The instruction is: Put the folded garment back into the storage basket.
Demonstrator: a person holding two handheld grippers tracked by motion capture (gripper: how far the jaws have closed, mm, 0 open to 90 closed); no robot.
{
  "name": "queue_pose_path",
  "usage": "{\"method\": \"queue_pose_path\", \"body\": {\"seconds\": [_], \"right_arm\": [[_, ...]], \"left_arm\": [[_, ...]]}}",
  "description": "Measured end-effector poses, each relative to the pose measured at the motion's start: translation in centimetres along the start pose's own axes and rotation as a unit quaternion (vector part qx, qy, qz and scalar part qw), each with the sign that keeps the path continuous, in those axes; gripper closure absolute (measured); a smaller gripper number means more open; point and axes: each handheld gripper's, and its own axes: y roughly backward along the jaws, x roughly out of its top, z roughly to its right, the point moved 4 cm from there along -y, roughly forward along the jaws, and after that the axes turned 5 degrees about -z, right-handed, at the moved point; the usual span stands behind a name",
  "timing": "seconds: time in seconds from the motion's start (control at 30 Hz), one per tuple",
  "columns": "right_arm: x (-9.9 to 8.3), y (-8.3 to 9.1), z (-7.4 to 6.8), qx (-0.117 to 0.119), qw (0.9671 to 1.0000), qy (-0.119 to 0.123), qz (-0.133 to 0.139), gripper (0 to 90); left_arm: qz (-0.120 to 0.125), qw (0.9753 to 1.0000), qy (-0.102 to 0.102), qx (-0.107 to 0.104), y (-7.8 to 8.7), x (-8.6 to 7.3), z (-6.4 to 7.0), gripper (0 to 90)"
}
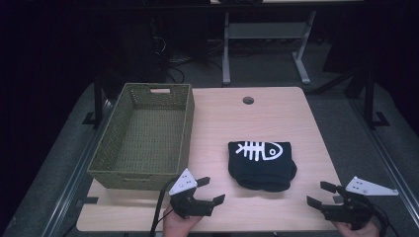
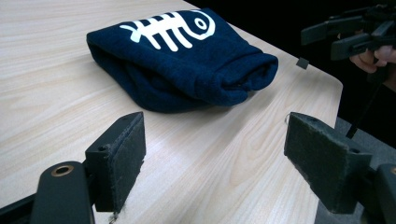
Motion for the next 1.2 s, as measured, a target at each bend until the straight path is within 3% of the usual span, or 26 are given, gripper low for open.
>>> {"method": "queue_pose_path", "body": {"seconds": [0.33, 0.73, 1.2], "right_arm": [[0.8, -0.5, 0.1, 0.005, 0.9999, 0.002, -0.016, 17.0], [2.2, -0.6, 0.5, 0.008, 0.9998, 0.002, -0.017, 17.0], [4.6, -2.2, 1.1, 0.022, 0.9992, 0.005, -0.034, 17.0]], "left_arm": [[0.001, 0.9999, -0.013, 0.003, -0.7, 1.4, 0.3, 20.4], [0.002, 0.9999, -0.011, 0.004, -2.3, 3.0, 0.0, 20.4], [0.001, 0.9998, 0.014, 0.015, -3.9, 4.5, -1.7, 19.7]]}}
